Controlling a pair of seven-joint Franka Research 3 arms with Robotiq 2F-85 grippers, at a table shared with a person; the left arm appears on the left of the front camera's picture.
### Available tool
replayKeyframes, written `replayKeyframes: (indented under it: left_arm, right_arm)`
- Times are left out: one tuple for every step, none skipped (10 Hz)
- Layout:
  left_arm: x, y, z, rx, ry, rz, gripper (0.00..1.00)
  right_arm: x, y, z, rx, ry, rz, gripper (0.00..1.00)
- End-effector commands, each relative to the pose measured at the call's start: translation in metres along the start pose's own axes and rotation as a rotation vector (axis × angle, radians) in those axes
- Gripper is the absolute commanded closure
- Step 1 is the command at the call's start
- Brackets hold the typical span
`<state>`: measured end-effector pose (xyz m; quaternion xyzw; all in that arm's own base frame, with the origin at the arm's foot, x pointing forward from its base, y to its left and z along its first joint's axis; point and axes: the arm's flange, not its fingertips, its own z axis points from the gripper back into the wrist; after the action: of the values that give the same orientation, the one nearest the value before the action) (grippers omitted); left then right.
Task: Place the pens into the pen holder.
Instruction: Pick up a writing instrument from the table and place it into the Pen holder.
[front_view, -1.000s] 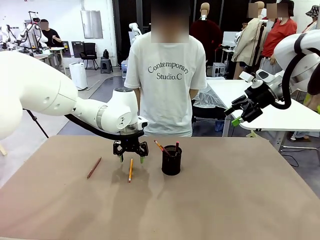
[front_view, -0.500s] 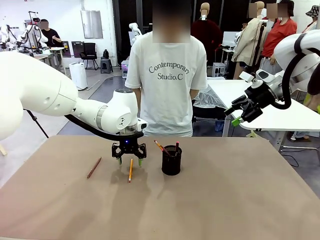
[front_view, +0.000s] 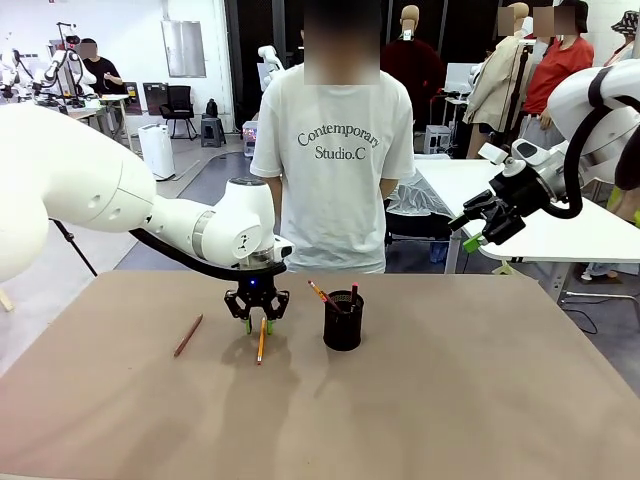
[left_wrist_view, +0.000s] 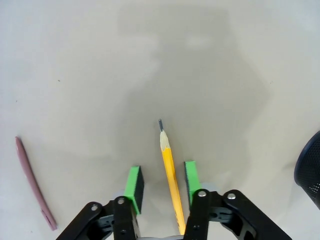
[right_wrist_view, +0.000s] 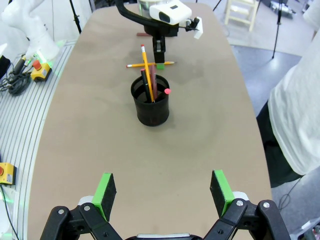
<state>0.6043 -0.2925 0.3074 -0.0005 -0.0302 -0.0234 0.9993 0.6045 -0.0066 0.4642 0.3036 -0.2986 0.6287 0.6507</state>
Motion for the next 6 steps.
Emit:
replayKeyframes:
  left_arm:
    - [0.0004, -0.0005, -0.0029, 0.039, 0.007, 0.024, 1.00]
    - [0.0001, -0.0014, -0.0029, 0.037, 0.012, 0.028, 1.00]
    - [-0.0002, -0.0015, -0.0031, 0.036, 0.021, 0.029, 1.00]
    - [-0.0013, -0.0019, -0.0029, 0.028, 0.033, 0.020, 1.00]
    - [-0.0033, -0.0022, -0.0014, -0.004, 0.047, -0.002, 1.00]
    - [-0.0059, -0.0019, 0.0008, -0.063, 0.068, -0.054, 1.00]
  right_arm:
    - [0.0025, 0.0003, 0.0014, -0.006, 0.006, 0.007, 0.00]
    - [0.0025, 0.0003, 0.0014, -0.006, 0.006, 0.007, 0.00]
    - [0.0025, 0.0003, 0.0014, -0.006, 0.006, 0.007, 0.00]
    - [0.0025, 0.0003, 0.0014, -0.006, 0.006, 0.007, 0.00]
    - [0.0025, 0.0003, 0.0014, -0.006, 0.006, 0.007, 0.00]
    - [0.0025, 0.0003, 0.0014, -0.006, 0.006, 0.007, 0.00]
